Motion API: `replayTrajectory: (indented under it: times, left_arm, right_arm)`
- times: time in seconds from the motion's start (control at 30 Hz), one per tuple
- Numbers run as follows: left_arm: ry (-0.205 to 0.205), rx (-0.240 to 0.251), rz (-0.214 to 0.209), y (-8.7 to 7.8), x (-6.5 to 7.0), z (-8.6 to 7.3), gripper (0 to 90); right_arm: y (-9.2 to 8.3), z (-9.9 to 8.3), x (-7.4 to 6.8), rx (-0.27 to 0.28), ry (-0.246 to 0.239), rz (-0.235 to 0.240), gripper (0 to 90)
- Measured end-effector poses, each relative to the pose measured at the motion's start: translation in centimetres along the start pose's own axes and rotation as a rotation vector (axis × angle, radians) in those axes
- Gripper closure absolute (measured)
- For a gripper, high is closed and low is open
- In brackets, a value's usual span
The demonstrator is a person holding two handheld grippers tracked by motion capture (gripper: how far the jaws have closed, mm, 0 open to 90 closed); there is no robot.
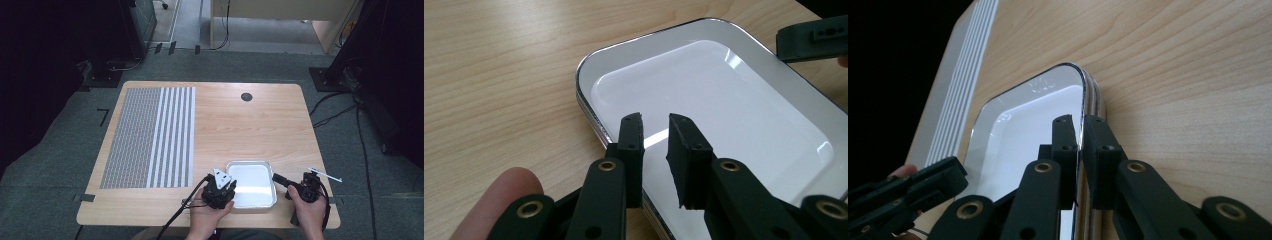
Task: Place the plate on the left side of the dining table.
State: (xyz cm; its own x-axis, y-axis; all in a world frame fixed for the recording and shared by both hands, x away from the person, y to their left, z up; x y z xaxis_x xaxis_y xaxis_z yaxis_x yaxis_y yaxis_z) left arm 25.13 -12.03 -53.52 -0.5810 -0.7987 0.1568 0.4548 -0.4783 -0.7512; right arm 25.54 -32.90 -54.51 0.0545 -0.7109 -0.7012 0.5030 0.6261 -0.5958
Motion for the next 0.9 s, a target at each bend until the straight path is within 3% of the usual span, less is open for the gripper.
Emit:
replayTrajectory:
  times: [0.23,0.33,0.5,0.57,0.6,0.73,0.8,0.9]
  left_arm:
    - [-0.064,0.033,0.031,-0.6,-1.3,0.3,74.0]
    - [-0.080,0.012,0.002,-0.4,-1.3,0.1,73.9]
    - [-0.080,-0.002,-0.017,0.0,-1.1,-0.1,72.8]
    - [-0.080,0.002,-0.020,0.0,-1.1,-0.1,72.1]
    - [-0.083,0.001,-0.024,0.0,-1.0,-0.1,71.2]
    - [-0.082,-0.003,-0.024,0.1,-1.1,-0.2,70.2]
    - [-0.085,-0.005,-0.029,0.1,-1.0,-0.3,69.8]
    - [-0.084,-0.003,-0.034,0.0,-1.0,-0.2,69.7]
  right_arm:
    - [-0.4,0.1,-0.2,0.007,-0.006,-0.001,85.7]
    - [-0.3,0.0,-0.1,-0.002,-0.010,-0.001,85.8]
    - [-0.3,0.0,-0.2,-0.015,-0.001,0.018,88.1]
    - [-0.3,-0.1,-0.3,-0.012,-0.010,0.010,88.0]
    - [-0.5,0.1,-0.2,0.010,0.001,-0.019,87.5]
    - [-0.6,0.2,0.1,0.015,0.014,-0.023,86.2]
    - [-0.3,0.0,0.3,-0.020,0.020,0.012,85.8]
    - [-0.3,-0.1,0.2,-0.028,0.026,0.020,85.9]
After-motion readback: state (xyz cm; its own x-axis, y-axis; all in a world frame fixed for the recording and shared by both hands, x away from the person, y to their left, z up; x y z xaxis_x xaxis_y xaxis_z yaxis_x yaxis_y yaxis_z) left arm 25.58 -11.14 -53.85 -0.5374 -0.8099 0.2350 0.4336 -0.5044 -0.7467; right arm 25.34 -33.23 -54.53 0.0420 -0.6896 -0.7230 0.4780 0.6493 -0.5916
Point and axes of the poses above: each handheld gripper's, and its own axes: y roughly forward along the jaws, z roughly out of its top, x roughly to its right, the point moved 7 cm from there along y, roughly forward along the jaws, and after that the axes turned 10 degrees about -x, right-handed, at the moved point
